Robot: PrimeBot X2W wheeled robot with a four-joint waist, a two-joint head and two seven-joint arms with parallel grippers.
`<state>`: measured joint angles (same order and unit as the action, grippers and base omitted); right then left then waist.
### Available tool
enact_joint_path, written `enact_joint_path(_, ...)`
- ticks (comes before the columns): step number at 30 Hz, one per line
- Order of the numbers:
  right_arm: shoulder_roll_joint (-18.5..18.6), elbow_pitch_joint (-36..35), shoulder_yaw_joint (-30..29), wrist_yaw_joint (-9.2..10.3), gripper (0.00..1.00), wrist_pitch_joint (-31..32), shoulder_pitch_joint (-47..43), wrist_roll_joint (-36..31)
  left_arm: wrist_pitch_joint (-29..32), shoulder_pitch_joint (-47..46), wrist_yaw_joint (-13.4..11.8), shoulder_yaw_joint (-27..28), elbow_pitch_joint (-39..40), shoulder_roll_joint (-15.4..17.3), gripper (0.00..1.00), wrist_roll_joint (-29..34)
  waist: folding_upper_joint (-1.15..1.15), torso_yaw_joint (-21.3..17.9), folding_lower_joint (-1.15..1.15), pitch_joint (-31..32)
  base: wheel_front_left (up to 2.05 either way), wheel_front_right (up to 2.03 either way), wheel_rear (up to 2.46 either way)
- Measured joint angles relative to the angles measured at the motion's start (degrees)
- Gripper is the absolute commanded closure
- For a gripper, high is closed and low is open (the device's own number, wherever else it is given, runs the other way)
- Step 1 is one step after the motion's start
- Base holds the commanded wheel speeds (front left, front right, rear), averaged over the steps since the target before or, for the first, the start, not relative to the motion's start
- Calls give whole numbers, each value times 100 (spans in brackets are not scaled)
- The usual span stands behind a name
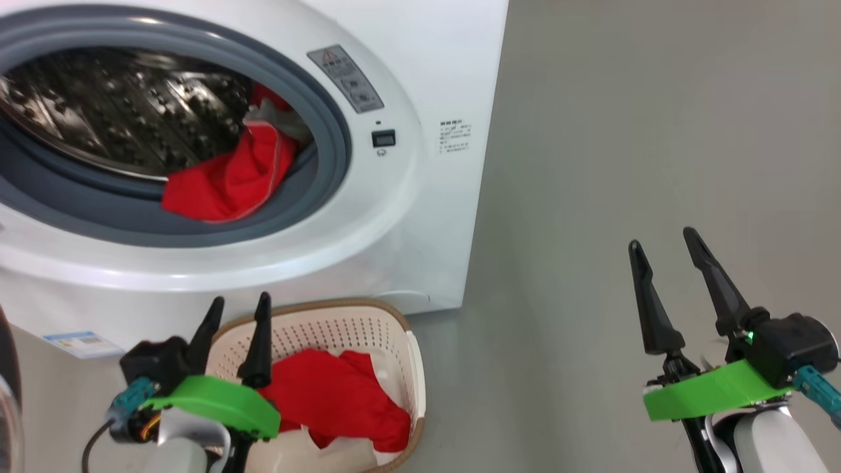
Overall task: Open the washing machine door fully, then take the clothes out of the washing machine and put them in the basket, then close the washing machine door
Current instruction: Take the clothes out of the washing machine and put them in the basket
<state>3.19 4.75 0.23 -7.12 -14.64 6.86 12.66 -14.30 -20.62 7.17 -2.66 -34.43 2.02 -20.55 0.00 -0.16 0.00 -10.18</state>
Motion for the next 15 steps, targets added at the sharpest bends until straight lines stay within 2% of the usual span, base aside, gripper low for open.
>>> enact_joint_path(15,-10,-225,-269,0,0,0,-561,-169,0,923,-86,402,1245,3,0,517,0,6,0,729,0,0,0)
